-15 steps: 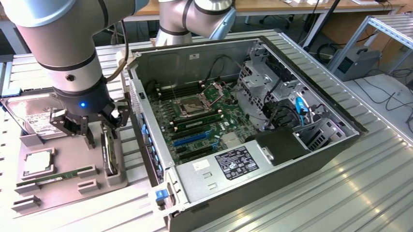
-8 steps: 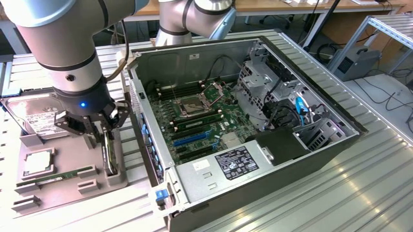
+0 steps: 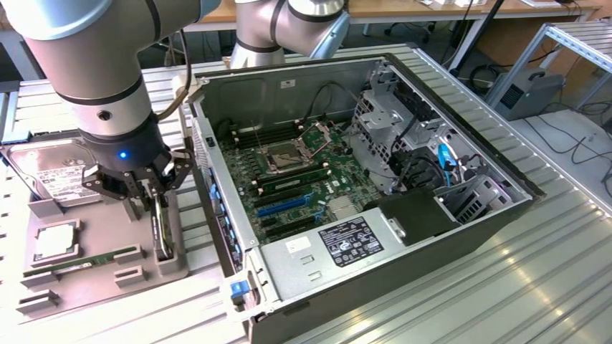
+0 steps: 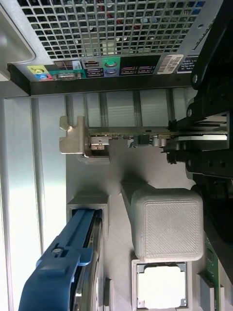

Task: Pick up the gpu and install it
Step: 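Pick up the gpu and move the gpu toward the slot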

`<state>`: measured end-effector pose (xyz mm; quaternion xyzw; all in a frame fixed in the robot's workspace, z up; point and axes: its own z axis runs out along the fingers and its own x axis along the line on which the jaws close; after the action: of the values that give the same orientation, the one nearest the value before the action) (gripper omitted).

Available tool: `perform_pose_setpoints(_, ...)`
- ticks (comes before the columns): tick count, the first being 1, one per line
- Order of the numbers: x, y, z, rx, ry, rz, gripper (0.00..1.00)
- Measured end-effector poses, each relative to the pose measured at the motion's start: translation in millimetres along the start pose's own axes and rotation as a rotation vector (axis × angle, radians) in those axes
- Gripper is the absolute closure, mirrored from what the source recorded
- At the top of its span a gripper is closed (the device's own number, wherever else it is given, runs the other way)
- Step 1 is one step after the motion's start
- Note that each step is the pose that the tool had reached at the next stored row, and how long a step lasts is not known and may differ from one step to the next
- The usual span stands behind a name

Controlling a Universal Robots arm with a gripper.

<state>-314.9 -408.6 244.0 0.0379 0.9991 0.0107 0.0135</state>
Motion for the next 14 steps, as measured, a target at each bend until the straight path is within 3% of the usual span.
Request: perform_pose_setpoints(14,0.0,0.0,-0.4,0.0000,-0.0001,0.000,0.73)
